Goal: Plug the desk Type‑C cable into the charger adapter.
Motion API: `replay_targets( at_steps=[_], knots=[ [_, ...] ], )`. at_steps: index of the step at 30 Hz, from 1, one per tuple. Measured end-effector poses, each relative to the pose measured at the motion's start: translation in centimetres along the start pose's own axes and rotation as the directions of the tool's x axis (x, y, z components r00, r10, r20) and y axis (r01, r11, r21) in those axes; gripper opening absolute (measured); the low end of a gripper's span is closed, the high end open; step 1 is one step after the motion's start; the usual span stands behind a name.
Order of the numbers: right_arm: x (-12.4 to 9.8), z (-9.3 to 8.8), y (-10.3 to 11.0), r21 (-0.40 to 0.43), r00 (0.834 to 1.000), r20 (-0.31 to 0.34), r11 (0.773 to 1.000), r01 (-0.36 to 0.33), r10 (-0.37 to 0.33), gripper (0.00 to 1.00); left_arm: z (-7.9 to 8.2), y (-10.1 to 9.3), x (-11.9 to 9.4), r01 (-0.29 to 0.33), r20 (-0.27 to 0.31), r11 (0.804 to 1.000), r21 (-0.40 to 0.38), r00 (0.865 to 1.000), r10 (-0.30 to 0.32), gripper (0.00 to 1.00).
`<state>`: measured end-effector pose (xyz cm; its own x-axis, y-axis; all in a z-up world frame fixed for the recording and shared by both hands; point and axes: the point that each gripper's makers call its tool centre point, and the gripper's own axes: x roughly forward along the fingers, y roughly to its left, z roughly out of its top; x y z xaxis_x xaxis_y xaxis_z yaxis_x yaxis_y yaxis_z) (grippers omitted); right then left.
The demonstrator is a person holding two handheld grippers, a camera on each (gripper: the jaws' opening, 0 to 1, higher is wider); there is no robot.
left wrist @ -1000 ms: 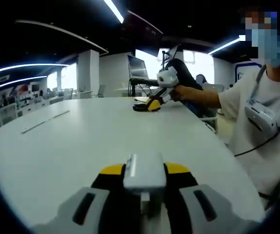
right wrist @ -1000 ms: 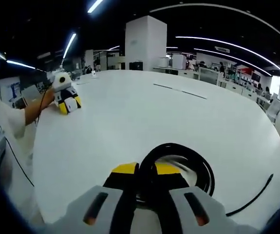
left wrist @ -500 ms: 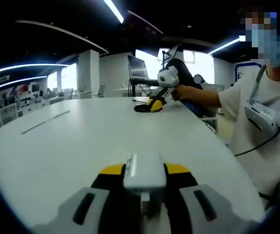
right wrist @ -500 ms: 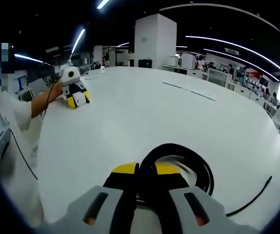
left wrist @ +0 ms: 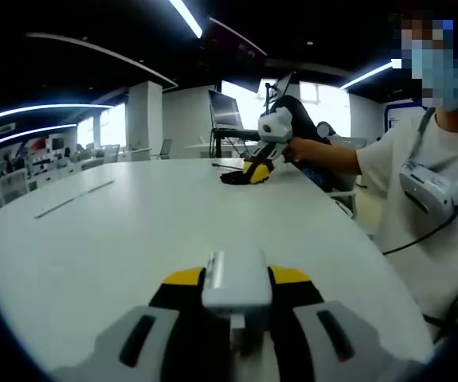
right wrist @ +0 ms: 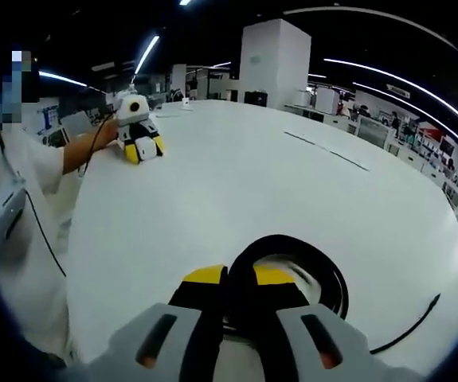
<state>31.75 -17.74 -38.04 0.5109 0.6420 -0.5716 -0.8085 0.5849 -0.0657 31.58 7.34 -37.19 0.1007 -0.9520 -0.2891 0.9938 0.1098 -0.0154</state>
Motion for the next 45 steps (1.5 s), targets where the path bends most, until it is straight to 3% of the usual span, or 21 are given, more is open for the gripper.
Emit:
replay_targets(
  at_steps=[24, 31, 42, 45],
  knots=[
    [-0.3, -0.2, 0.7, -0.059, 0.995, -0.049, 0.994, -0.087, 0.084, 0.11, 0.1, 0.0, -0.1, 0.006, 0.005, 1.0, 0.01, 1.0, -0.006, 0.3],
    [-0.4, -0.3, 1.4, -0.059, 0.984, -0.072, 0.984, -0.165, 0.161, 0.11, 0.1, 0.2, -0.4, 0.008, 0.008, 1.0, 0.011, 1.0, -0.008, 0.3],
    [-1.0, -0.6, 1.6, -0.069, 0.975, -0.104, 0.977, -0.202, 0.194, 0.11, 0.2, 0.2, -0.4, 0.011, 0.009, 1.0, 0.013, 1.0, -0.012, 0.3],
    [-1.8, -0.9, 2.2, -0.093, 0.967, -0.114, 0.967, -0.238, 0.228, 0.11, 0.3, 0.1, -0.3, 0.011, 0.009, 1.0, 0.014, 1.0, -0.011, 0.3]
  ],
)
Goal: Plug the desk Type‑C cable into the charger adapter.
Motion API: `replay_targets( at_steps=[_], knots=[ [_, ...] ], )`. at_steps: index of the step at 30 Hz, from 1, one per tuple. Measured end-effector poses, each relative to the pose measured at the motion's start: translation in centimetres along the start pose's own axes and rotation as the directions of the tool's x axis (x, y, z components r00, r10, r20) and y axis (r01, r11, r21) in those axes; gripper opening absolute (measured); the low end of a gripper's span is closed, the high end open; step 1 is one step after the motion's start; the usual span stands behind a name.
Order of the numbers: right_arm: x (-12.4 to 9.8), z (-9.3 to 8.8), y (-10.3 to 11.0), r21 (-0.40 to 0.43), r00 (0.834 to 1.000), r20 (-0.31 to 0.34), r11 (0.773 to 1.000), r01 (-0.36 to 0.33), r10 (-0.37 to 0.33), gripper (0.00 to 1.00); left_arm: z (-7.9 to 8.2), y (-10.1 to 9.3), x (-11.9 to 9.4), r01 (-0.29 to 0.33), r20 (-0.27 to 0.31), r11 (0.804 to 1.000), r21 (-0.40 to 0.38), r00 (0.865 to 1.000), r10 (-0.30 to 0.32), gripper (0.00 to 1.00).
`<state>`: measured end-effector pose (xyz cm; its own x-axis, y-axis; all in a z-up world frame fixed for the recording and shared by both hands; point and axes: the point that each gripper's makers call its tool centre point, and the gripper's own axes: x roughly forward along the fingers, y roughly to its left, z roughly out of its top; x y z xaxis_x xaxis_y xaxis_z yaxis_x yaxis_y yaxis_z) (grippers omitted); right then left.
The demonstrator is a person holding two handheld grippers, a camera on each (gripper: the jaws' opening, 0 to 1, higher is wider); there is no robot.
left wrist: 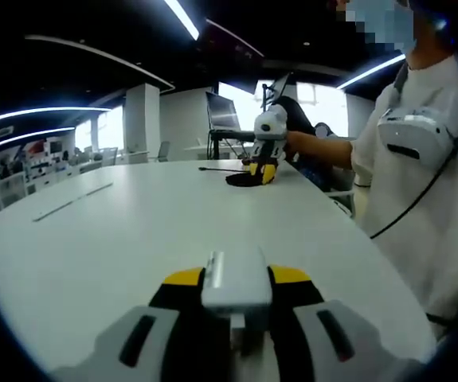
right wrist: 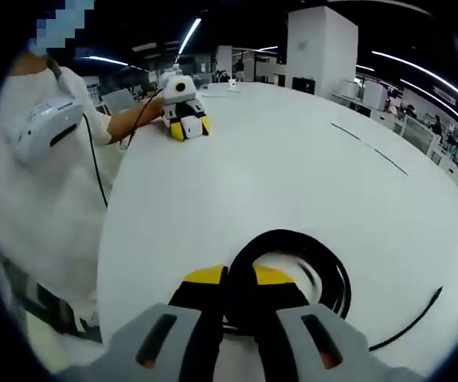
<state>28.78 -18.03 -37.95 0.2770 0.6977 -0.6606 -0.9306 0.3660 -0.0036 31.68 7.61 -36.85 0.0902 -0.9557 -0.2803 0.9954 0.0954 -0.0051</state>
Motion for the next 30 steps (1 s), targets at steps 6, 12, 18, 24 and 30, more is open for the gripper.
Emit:
replay_targets(
  at_steps=[6, 12, 18, 24, 30],
  knots=[
    [-0.5, -0.1, 0.0, 0.032, 0.999, 0.033, 0.999, 0.023, -0.024, 0.18, 0.0, 0.0, 0.0, 0.0, 0.001, 1.0, 0.0, 1.0, 0.0, 0.3],
    [-2.4, 1.6, 0.3, 0.167, 0.975, 0.193, 0.983, 0.075, -0.107, 0.32, 0.1, -0.1, 0.2, -0.002, 0.001, 1.0, 0.001, 1.0, 0.002, 0.3],
    [-5.0, 3.1, -0.6, 0.253, 0.904, 0.312, 0.943, 0.218, -0.293, 0.52, 0.1, -0.1, 0.2, -0.002, 0.0, 1.0, 0.001, 1.0, 0.002, 0.3],
    [-6.7, 1.6, -3.9, 0.477, 0.773, 0.288, 0.784, 0.397, -0.566, 0.83, 0.1, 0.0, 0.2, -0.003, 0.0, 1.0, 0.003, 1.0, 0.003, 0.3],
    [-7.4, -0.7, -6.7, 0.606, 0.671, 0.186, 0.622, 0.496, -0.717, 0.88, 0.1, 0.0, 0.2, -0.004, 0.0, 1.0, 0.004, 1.0, 0.004, 0.3]
  ],
)
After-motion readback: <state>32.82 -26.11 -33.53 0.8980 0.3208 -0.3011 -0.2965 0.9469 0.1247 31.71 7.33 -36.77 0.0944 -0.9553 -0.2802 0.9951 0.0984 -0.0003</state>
